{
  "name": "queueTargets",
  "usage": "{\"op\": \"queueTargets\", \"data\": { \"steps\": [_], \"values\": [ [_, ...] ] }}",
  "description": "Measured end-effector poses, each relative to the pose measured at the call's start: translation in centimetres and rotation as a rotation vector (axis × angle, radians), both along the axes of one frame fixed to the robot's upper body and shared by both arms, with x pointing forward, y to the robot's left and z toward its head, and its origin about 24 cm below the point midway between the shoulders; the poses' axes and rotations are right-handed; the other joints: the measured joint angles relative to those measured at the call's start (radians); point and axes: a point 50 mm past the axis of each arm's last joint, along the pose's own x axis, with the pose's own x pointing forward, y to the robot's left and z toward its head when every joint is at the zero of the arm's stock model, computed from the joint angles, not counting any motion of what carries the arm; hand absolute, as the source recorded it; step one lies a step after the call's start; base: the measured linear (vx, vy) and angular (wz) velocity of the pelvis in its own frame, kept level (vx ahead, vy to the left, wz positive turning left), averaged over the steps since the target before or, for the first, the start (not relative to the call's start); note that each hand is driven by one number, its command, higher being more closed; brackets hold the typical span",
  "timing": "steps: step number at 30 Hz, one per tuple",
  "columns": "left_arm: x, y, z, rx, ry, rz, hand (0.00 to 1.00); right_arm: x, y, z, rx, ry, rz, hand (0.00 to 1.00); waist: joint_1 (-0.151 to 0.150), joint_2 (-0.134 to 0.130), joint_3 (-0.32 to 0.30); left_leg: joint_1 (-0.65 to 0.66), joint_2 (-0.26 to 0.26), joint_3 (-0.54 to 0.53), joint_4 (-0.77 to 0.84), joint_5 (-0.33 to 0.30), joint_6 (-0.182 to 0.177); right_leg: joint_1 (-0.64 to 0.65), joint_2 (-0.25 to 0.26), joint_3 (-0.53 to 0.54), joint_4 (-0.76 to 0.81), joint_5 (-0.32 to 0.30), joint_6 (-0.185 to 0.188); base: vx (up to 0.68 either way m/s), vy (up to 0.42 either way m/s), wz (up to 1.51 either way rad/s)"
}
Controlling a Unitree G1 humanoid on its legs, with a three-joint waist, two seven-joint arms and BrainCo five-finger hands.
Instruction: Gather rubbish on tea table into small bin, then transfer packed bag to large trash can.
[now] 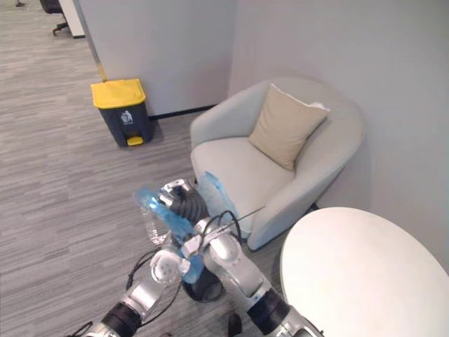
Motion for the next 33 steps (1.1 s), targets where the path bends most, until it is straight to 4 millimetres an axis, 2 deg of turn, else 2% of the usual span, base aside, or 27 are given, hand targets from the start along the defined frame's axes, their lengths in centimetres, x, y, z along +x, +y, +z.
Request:
{"op": "queueTargets", "data": {
  "steps": [1,6,9,15,17,21,25,29,33],
  "values": [
    [0.0,0.0,0.0,-0.008,0.003,0.004,1.00,0.0,0.0,0.0,0.000,-0.002,0.002,0.00,0.000,0.000,0.000,0.001,0.000,0.000,0.000,0.000,0.000,0.001,0.000,0.000,0.000,0.000,0.000,0.00,0.000,0.00],
    [-0.6,0.8,-0.8,-0.070,0.054,0.070,1.00,-0.3,-0.1,-0.1,0.008,-0.022,0.015,0.00,-0.010,0.000,0.000,0.026,0.002,0.001,-0.010,-0.001,-0.001,0.020,0.002,0.001,0.000,-0.002,0.002,0.00,0.000,0.00],
    [-1.1,1.2,-1.2,-0.098,0.082,0.096,1.00,-0.7,-0.8,-1.2,-0.020,-0.009,-0.024,0.00,-0.010,0.000,0.000,0.031,0.001,0.001,-0.017,-0.002,-0.002,0.023,0.000,0.001,0.000,-0.006,0.006,0.00,0.000,0.00],
    [-1.6,2.5,-1.8,-0.144,0.117,0.177,1.00,-0.3,-3.3,-3.0,-0.259,-0.089,-0.175,0.00,-0.010,0.000,0.000,0.030,-0.001,0.000,-0.019,-0.003,-0.002,0.022,-0.002,-0.001,-0.001,-0.007,0.009,0.00,0.000,0.00],
    [-1.8,2.8,-2.1,-0.148,0.127,0.196,1.00,0.1,-4.5,-3.9,-0.409,-0.143,-0.241,0.00,-0.009,0.000,0.000,0.030,-0.001,-0.001,-0.019,-0.004,-0.001,0.023,-0.002,-0.003,-0.001,-0.008,0.010,0.00,0.000,0.00],
    [-2.5,3.6,-2.6,-0.161,0.148,0.241,1.00,0.2,-7.0,-4.7,-0.537,-0.168,-0.352,0.00,-0.008,0.000,0.000,0.030,-0.001,-0.002,-0.019,-0.005,0.001,0.025,-0.002,-0.004,-0.001,-0.009,0.012,0.00,0.000,0.00],
    [-3.3,5.0,-3.2,-0.181,0.174,0.313,1.00,-0.1,-10.6,-5.9,-0.642,-0.138,-0.515,0.00,-0.008,0.003,0.002,0.030,-0.002,-0.008,-0.019,-0.006,0.001,0.028,-0.005,-0.010,-0.001,-0.013,0.016,-0.01,-0.002,0.03],
    [-4.2,6.0,-3.6,-0.197,0.193,0.371,1.00,-1.0,-13.4,-7.0,-0.658,-0.051,-0.659,0.00,-0.009,0.009,0.006,0.029,-0.006,-0.014,-0.018,-0.008,0.000,0.031,-0.008,-0.017,-0.001,-0.017,0.019,-0.01,0.000,0.05],
    [-5.1,6.8,-4.2,-0.207,0.220,0.415,1.00,-1.7,-14.9,-8.9,-0.647,0.071,-0.755,0.00,-0.012,0.016,0.011,0.029,-0.008,-0.022,-0.018,-0.008,0.000,0.034,-0.010,-0.024,-0.001,-0.021,0.020,-0.01,-0.001,0.06]
  ]
}}
